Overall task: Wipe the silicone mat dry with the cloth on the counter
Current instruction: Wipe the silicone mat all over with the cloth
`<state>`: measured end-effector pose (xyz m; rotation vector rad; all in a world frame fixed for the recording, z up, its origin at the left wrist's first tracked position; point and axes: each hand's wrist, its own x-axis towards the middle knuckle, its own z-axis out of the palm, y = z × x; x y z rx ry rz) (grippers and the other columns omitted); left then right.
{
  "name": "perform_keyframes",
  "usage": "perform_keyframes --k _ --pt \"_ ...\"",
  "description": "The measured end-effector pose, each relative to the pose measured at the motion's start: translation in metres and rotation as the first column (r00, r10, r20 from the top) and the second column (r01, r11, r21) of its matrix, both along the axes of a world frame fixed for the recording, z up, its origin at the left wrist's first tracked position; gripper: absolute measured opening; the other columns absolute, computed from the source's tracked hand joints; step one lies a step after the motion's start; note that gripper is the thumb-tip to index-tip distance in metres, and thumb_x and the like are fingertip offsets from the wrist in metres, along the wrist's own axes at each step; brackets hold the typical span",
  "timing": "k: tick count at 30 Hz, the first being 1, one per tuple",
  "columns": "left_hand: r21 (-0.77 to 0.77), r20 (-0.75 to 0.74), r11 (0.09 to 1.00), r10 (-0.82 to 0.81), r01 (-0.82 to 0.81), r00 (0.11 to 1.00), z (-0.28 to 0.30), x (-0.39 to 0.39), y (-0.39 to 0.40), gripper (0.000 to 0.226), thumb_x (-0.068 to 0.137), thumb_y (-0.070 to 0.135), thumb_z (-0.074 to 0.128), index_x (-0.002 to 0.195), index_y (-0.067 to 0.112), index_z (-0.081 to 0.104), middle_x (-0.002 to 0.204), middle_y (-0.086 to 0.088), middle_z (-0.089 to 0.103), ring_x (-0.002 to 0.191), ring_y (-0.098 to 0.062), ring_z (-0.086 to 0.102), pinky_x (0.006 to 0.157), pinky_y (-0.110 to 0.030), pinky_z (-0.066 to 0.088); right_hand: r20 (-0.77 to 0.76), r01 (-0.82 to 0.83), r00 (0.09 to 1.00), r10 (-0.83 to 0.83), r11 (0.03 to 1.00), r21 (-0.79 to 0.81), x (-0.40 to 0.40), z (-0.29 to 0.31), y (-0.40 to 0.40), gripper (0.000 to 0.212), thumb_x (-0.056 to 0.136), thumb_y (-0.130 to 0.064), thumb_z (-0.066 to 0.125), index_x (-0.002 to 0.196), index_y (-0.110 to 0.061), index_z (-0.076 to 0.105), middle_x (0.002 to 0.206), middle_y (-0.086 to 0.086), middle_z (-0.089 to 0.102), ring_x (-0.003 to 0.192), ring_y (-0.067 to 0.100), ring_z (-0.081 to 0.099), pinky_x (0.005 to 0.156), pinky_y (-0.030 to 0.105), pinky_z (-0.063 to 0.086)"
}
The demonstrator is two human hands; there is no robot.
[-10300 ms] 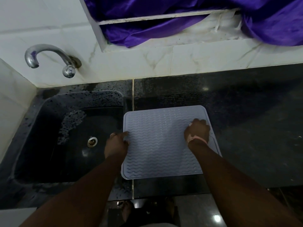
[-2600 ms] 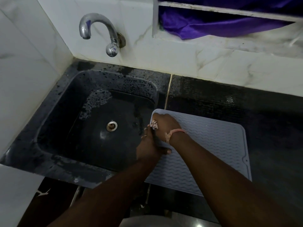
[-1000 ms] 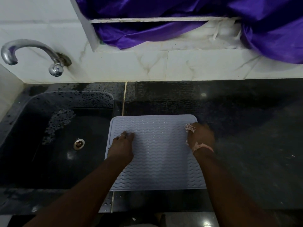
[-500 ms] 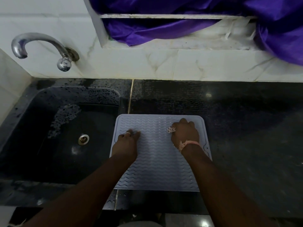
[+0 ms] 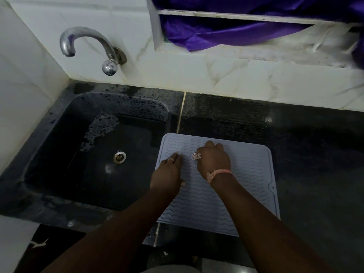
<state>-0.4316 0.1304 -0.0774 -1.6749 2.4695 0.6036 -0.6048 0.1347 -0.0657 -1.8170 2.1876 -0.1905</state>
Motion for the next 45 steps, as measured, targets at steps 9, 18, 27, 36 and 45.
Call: perform_keyframes --k 9,18,27,36,45 --pt "-0.011 0.014 0.987 0.162 -0.162 0.987 0.003 0.01 0.002 0.111 0.073 0.059 0.078 0.157 0.016 0.019 0.161 -0.01 0.017 0.143 -0.032 0.023 0.114 -0.046 0.034 -0.008 -0.059 0.998 0.059 0.998 0.01 0.032 -0.002 -0.024 0.026 0.089 -0.025 0.058 0.112 -0.024 0.07 0.115 0.001 0.054 0.11 0.027 0.048 0.078 0.036 0.051" --pt "0.035 -0.023 0.975 0.22 -0.219 0.975 0.009 0.011 0.002 0.111 0.077 0.048 0.079 0.157 0.006 0.014 0.16 -0.014 0.014 0.143 -0.032 0.025 0.116 -0.041 0.033 0.051 -0.074 0.996 0.074 0.997 -0.008 0.076 0.001 -0.047 0.026 0.093 -0.039 0.055 0.105 -0.024 0.071 0.115 0.002 0.054 0.109 0.029 0.048 0.082 0.039 0.047" --pt "0.06 0.006 0.973 0.224 -0.224 0.975 0.01 0.009 0.001 0.109 0.077 0.049 0.079 0.157 0.008 0.016 0.16 -0.015 0.014 0.143 -0.032 0.025 0.115 -0.044 0.035 0.369 -0.052 0.927 0.063 0.998 -0.039 0.066 -0.004 -0.051 0.027 0.094 -0.038 0.059 0.115 -0.03 0.073 0.122 -0.004 0.064 0.116 0.018 0.055 0.104 0.037 0.043" --pt "0.075 0.053 0.997 -0.023 0.019 0.998 0.006 -0.002 -0.017 0.118 0.072 0.045 0.083 0.159 0.032 0.004 0.165 -0.009 0.003 0.147 -0.038 0.013 0.116 -0.054 0.026 0.409 0.536 0.778 -0.477 0.844 -0.035 -0.042 0.011 0.011 0.024 0.091 -0.028 0.055 0.109 -0.027 0.072 0.112 0.005 0.067 0.093 0.026 0.068 0.09 0.039 0.056" --pt "0.14 0.085 0.99 -0.026 0.014 0.996 0.01 -0.012 -0.021 0.118 0.071 0.033 0.088 0.159 0.032 0.009 0.167 -0.005 0.002 0.15 -0.038 0.011 0.115 -0.054 0.033 0.006 0.711 0.702 -0.712 0.702 0.048 -0.114 0.011 0.06 0.034 0.099 -0.036 0.049 0.12 -0.015 0.065 0.128 0.016 0.059 0.122 0.039 0.049 0.099 0.045 0.044"
